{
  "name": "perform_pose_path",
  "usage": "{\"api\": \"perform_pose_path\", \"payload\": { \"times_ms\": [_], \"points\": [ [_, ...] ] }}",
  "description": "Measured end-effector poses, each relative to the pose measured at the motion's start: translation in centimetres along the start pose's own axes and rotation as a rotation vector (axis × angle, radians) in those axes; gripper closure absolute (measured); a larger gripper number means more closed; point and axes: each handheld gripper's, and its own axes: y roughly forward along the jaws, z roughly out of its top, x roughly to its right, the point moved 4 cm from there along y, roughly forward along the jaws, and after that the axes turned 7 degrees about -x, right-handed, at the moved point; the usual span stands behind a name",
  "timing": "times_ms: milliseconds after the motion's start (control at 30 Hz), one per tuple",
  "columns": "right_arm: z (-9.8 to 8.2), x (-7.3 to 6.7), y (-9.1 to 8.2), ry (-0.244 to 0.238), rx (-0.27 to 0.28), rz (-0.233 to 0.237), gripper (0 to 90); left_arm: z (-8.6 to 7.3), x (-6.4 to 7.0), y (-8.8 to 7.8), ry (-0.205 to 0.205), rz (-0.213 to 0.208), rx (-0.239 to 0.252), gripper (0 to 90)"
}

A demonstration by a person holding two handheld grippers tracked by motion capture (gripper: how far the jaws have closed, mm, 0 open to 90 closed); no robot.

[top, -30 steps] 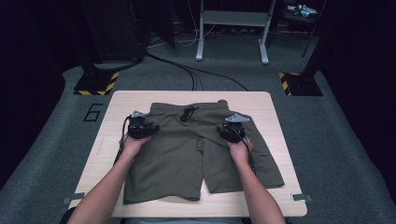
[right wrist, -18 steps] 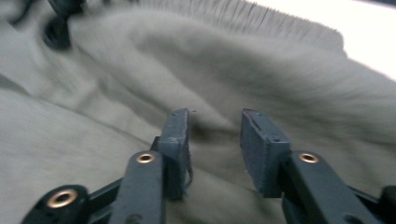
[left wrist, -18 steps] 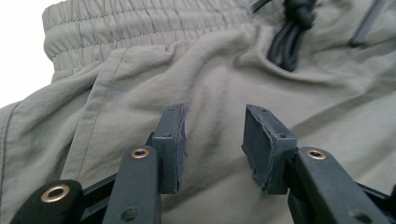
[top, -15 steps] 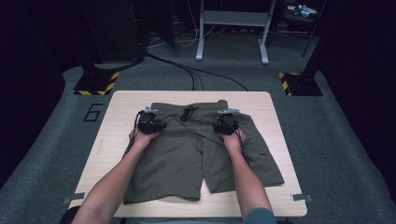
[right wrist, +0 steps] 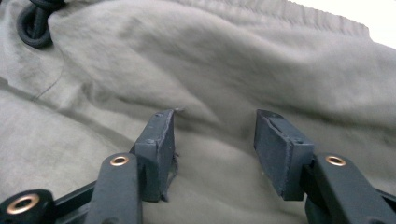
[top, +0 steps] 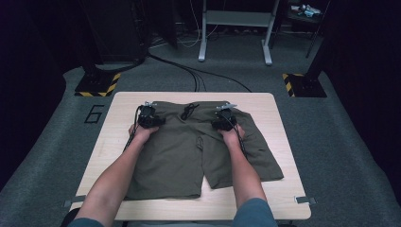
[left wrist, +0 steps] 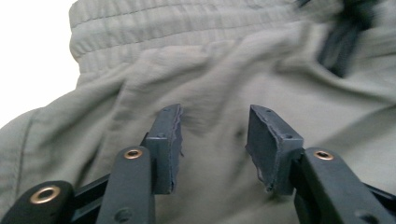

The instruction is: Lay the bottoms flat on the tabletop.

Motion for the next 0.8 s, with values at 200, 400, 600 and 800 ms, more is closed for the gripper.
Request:
{"api": "perform_pose_path", "payload": {
  "times_ms": [200, 400, 600, 800],
  "points": [
    [-1.9, -1.2, -5.0, -0.038, 0.104, 0.035, 47.6, -2.4, 2.2, -3.3, -0.031, -0.02, 0.064, 50.1],
    [-6.8, -3.7, -9.2, -0.201, 0.117, 0.066, 45.4, -6.2, 5.0, -6.7, -0.008, -0.033, 0.091, 45.7],
    [-10.4, -4.5, -10.4, -0.188, 0.086, 0.097, 45.4, -10.0, 6.5, -7.7, -0.015, -0.049, 0.089, 45.7],
    [-12.2, -4.5, -9.7, -0.176, 0.032, 0.112, 45.5, -11.8, 6.9, -7.2, -0.013, -0.056, 0.051, 44.2]
  ]
}}
